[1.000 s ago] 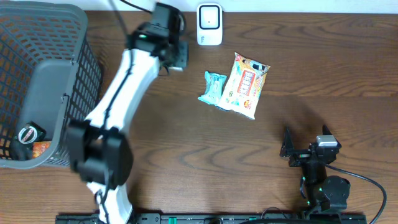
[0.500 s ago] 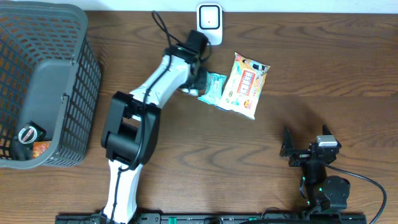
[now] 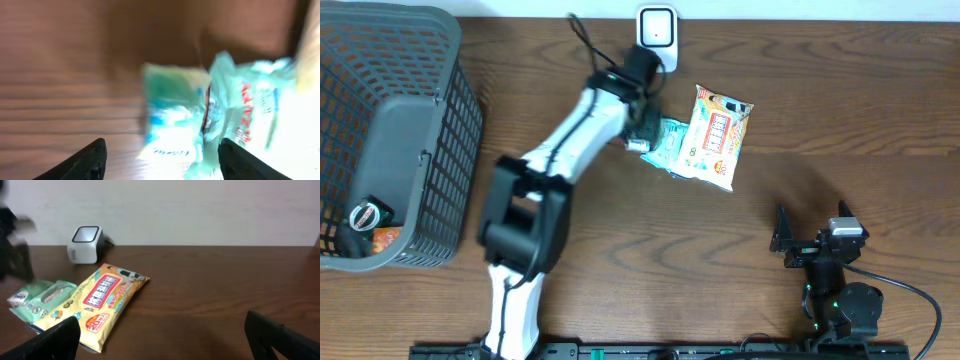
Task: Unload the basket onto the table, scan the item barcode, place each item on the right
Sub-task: 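Move the green box in front of the scanner and release it, then reach the left gripper into the basket and grasp the orange box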
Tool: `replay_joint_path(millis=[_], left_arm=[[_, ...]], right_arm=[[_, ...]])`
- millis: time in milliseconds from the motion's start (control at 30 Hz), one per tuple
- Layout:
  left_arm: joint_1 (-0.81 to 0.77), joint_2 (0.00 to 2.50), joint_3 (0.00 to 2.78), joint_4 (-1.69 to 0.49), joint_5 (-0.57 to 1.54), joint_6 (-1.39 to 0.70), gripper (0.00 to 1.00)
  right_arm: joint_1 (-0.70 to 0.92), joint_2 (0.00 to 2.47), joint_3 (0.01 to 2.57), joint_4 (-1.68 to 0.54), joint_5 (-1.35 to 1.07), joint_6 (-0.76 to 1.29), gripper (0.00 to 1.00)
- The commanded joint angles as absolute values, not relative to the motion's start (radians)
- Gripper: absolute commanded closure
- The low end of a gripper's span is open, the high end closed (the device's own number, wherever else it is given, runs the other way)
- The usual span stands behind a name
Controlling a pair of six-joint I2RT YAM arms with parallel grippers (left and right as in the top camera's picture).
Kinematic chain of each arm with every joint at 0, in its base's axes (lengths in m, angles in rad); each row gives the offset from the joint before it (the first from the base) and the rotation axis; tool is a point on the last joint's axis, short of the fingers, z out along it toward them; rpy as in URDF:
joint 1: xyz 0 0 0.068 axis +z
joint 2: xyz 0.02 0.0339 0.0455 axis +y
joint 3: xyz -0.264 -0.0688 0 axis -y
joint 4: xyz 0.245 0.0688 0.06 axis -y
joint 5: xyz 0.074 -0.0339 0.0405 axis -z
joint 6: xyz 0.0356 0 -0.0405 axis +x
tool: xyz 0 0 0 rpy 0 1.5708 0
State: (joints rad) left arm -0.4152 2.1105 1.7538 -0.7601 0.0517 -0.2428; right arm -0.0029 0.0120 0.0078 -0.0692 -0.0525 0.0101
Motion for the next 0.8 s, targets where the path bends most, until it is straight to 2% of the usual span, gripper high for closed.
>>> replay_joint_path(millis=[0,167,367,567,767], left_arm=[[-0.328,1.89,1.843,-0.754,0.004,-0.245,0.25],[-0.163,1.663,1.845,-0.717,-0.108,-0.245,0.19],[0.15,1.491,1.845,-0.765,-0.136,-0.276,0.19],[0.411,1.512,1.813,-0.902,-0.152,-0.296,0.19],[0.568,1.637,1.749,-1.02,-0.152,-0.451,0.19]], right_arm=[[-0.007,0.007,0.006,-0.072,-0.052,0.002,0.01],[-0.007,0.007,0.006,-0.072,-0.052,0.002,0.01],[-0.007,0.007,0.006,-0.072,-0.052,0.002,0.01],[-0.007,0.007,0.006,-0.072,-0.052,0.002,0.01],[-0.007,0.007,0.006,-0.072,-0.052,0.002,0.01]])
